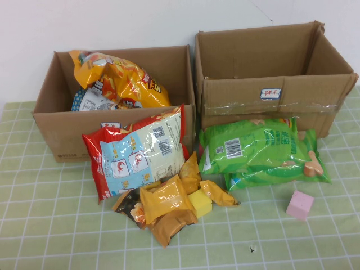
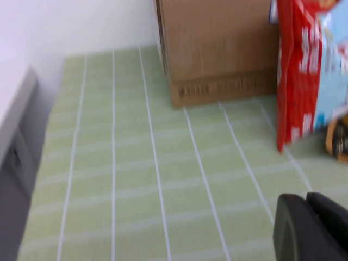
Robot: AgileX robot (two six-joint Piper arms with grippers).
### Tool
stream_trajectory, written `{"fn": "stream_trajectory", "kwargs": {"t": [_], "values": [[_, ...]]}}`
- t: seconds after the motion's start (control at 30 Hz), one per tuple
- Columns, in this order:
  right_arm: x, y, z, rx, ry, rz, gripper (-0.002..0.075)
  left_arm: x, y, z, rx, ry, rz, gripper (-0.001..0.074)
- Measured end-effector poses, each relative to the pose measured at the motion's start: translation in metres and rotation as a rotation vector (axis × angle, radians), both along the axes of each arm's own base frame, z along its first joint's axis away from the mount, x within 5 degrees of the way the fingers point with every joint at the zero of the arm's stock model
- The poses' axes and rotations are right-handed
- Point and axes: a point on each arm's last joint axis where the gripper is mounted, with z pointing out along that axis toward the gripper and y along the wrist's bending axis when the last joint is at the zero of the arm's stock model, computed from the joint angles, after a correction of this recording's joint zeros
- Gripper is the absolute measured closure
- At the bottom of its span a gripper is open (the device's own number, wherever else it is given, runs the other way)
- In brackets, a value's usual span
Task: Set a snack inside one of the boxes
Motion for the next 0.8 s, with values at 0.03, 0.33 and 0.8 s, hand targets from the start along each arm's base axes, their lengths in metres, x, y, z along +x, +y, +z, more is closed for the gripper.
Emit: {"fn": "stream_trajectory", "kwargs": {"t": [0.03,0.33,0.8], "values": [[0.001,0.000,0.002,0.001,-0.025,-0.001,0.0726,0.000,0.000,0.002,-0.001,-0.022,0.001,0.0737],[0.002,-0.002,0.045,0.020,-0.504,-0.019,0.0726,0.002,0.001,0.033,-0.010,-0.369,0.016,0.0737],[-0.039,-0.007,0.103,0.240,-1.301,0.002,0.0726,-0.013,0.004,0.071,-0.038,-0.815,0.037,0.0737]]}}
